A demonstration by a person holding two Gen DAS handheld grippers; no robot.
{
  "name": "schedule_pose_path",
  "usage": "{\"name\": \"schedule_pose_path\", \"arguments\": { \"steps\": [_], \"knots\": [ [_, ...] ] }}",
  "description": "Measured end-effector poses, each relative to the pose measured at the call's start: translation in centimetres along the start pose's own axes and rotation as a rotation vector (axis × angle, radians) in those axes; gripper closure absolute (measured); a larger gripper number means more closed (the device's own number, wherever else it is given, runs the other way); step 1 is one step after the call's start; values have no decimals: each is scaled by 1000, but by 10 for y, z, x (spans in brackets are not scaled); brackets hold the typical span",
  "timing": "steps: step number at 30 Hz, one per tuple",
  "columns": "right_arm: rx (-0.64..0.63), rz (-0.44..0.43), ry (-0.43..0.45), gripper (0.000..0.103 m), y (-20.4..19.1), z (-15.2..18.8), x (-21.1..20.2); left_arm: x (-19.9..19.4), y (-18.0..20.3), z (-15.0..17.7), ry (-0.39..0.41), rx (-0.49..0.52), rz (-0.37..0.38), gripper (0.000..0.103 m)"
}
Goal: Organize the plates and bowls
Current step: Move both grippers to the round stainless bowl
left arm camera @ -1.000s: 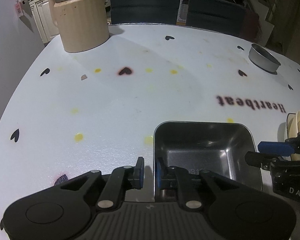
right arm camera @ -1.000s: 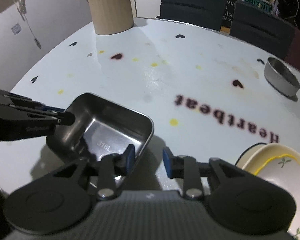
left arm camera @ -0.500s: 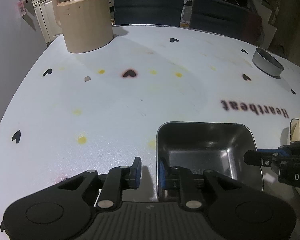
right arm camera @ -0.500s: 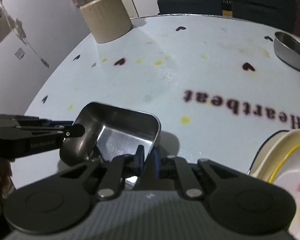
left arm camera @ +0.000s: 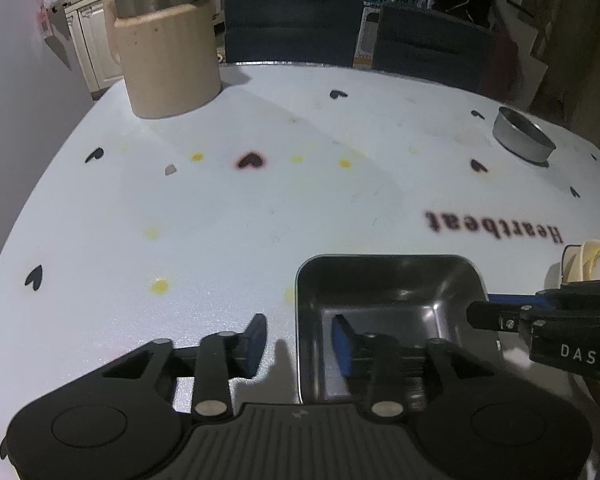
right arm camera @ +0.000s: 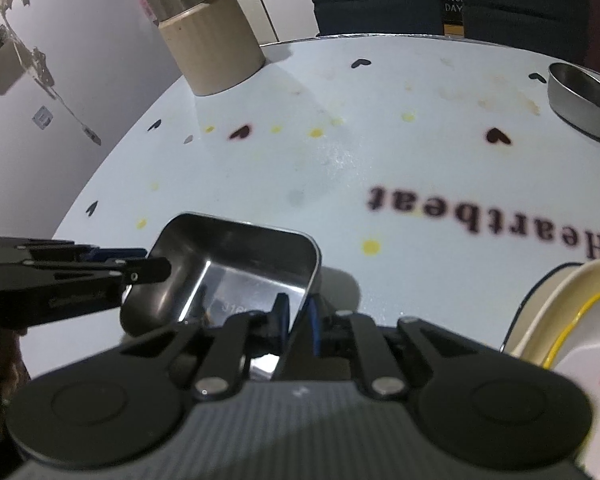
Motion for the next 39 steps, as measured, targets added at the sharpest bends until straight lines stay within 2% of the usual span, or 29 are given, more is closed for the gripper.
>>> {"name": "schedule_pose_path", "arguments": {
  "steps": [4, 6, 10, 12, 14, 16, 18, 20, 23, 31, 39],
  "knots": [
    [-9, -11, 29, 82, -1, 0, -11, -10, 0, 1, 9, -22, 2, 53],
    [-18, -22, 44, 71, -2, -1, -18, -17, 0, 0, 23, -37, -5, 47],
    [-46, -12, 91, 59, -2, -4, -36, -32, 4, -6, 70, -67, -16, 20],
    [-43, -15, 120, 47, 3, -7, -48, -39, 9, -12, 99, -76, -13, 14],
    [-38, -2, 158, 40, 10, -11, -60, -45, 16, -18, 128, -82, -8, 5],
    [-37, 14, 198, 31, 20, -13, -72, -50, 27, -25, 160, -79, 1, 0],
    [-27, 44, 234, 16, 32, -18, -85, -53, 39, -33, 187, -64, 9, 0],
    [-13, 68, 263, 6, 45, -22, -96, -54, 51, -41, 206, -56, 27, 0],
    [3, 107, 322, 0, 67, -27, -114, -54, 72, -53, 234, -43, 55, 0],
    [96, 168, 413, 0, 130, -46, -145, -42, 136, -96, 294, 4, 114, 0],
    [195, 237, 473, 0, 194, -76, -152, 3, 192, -155, 319, 21, 187, 0]
  ]
}}
Point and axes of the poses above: each gripper's, at about its wrist camera, not at the fingertips, and x roughly the way its jaws point, y to its right, z to its underside, the point moved 2 cm from there along x, roughly the way its jaws point, and after that the axes turned 9 degrees about x, right-handed, at the moved point
